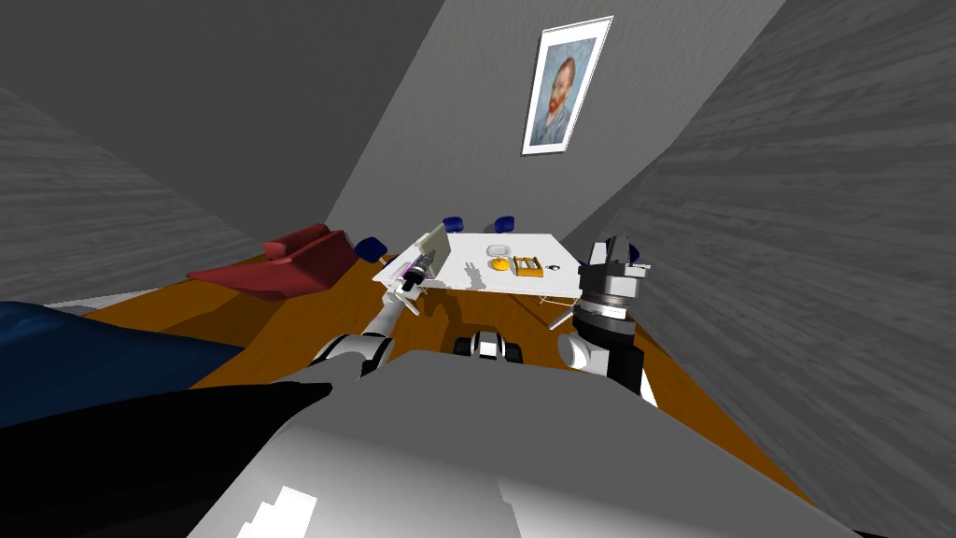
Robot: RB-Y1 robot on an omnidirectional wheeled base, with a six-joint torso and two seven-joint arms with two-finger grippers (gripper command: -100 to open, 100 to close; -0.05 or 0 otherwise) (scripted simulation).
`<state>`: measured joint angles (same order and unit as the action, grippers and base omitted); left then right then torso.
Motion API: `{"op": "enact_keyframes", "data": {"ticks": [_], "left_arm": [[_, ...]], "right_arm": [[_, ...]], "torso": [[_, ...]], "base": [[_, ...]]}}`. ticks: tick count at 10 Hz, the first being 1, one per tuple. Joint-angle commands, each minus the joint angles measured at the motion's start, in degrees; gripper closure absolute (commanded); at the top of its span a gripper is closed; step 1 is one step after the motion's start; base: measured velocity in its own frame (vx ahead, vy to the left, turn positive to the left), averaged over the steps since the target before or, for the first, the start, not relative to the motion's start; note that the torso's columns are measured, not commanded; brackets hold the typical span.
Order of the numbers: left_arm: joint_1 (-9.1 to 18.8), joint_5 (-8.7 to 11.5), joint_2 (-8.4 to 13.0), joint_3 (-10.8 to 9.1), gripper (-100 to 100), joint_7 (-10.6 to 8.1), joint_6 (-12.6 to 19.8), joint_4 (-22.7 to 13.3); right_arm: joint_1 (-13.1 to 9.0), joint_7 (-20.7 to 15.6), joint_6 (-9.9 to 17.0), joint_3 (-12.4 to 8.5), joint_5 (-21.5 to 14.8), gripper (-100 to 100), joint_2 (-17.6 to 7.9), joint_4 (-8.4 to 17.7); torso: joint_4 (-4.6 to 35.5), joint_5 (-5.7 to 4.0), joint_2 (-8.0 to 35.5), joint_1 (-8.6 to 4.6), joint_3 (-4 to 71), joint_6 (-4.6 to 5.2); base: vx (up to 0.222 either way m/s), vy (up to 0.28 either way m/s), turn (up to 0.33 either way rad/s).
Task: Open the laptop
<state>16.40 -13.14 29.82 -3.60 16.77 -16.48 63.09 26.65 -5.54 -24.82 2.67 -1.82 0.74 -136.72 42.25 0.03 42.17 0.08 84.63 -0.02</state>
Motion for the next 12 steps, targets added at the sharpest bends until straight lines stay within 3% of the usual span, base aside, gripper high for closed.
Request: {"op": "enact_keyframes", "data": {"ticks": [1,2,4,6,7,9,12], "left_arm": [[0.74,0.00,0.00,-0.06,-100,0.07,-0.43,-3.58],[3.30,0.52,0.95,-0.01,-100,0.31,-2.32,-5.45],[6.81,0.52,0.95,-0.01,-100,0.31,-2.32,-9.27],[6.84,0.52,0.95,-0.01,-100,0.31,-2.32,-11.74],[10.41,1.04,1.91,0.03,-100,0.55,-4.20,-14.80],[12.85,1.04,1.91,0.03,-100,0.55,-4.20,-16.62],[12.95,1.04,1.91,0.03,-100,0.55,-4.20,-19.91]], "right_arm": [[0.00,0.00,0.00,0.00,0.00,0,0.00,0.00],[0.01,0.00,0.00,0.00,0.00,0,0.00,0.00],[-0.01,0.00,0.00,0.00,0.00,0,0.00,0.00],[0.00,0.00,0.00,0.00,0.00,0,0.00,0.00],[0.00,0.00,0.00,0.00,0.00,0,0.00,0.00],[-0.01,0.00,0.00,0.00,0.00,0,0.00,0.00],[0.01,0.00,0.00,0.00,0.00,0,0.00,0.00]], "torso": [[-0.02,0.01,-0.06,0.02,0.04,0.02],[0.00,-0.01,-0.01,-0.03,0.02,0.02],[0.12,-0.06,0.38,-0.17,-0.24,0.02],[-0.01,-0.01,-0.05,-0.04,0.03,0.01],[-0.04,0.00,-0.12,-0.02,0.08,0.02],[0.10,-0.05,0.30,-0.16,-0.19,0.02],[-0.02,0.01,-0.06,0.01,0.04,0.00]], "base": [[0.008,0.006,-0.001],[-0.074,-0.024,-0.059],[-0.089,-0.020,-0.015],[-0.005,-0.006,0.002],[-0.069,-0.019,-0.059],[-0.077,-0.026,-0.016],[-0.003,-0.001,0.003]]}}
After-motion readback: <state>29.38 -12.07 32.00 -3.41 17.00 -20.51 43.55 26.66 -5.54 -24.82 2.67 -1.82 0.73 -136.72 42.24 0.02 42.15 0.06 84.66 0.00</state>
